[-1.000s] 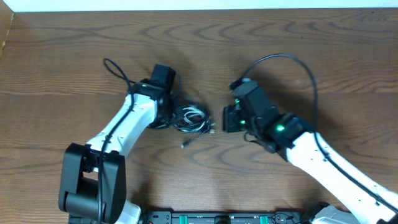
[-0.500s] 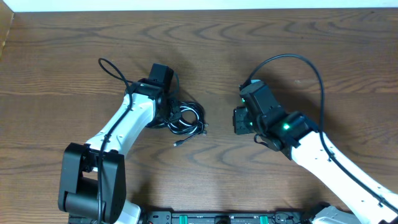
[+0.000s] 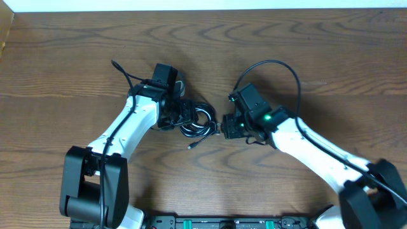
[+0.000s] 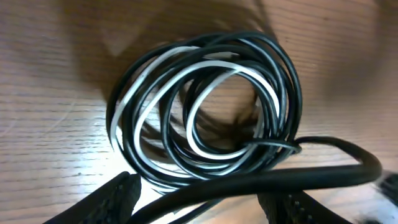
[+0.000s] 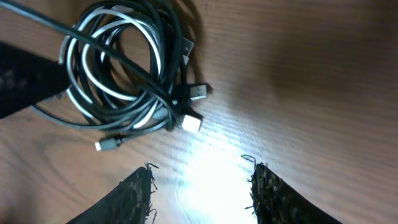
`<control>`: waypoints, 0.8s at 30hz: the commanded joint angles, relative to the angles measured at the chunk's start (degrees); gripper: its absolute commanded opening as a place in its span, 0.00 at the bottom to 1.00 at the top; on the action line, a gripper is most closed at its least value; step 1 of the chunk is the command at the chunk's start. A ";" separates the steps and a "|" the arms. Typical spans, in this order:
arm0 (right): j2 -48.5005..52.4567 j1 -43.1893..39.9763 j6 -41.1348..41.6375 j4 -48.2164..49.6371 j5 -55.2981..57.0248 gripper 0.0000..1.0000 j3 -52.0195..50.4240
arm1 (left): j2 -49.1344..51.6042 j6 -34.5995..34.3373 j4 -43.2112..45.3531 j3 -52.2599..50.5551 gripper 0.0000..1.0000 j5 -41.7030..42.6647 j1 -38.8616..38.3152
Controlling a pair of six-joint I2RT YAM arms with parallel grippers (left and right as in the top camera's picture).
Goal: Untangle cables
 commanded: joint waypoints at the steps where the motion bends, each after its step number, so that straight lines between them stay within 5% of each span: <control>1: 3.89 0.70 0.02 2.82 -1.70 0.48 0.70 | 0.90 -2.05 0.04 -0.15 0.65 -1.07 -0.02; 9: 10.01 1.33 0.04 9.11 -2.19 0.46 0.70 | 1.90 -9.57 -1.66 -0.22 0.65 -9.84 0.00; 14: 10.12 1.29 0.04 8.35 -2.29 0.40 0.70 | 1.90 -9.53 -1.77 -0.22 0.80 -9.70 0.59; 24: 10.08 -3.82 -2.62 10.75 -8.09 0.38 0.72 | -1.51 -8.50 -10.05 -0.20 0.79 4.28 6.05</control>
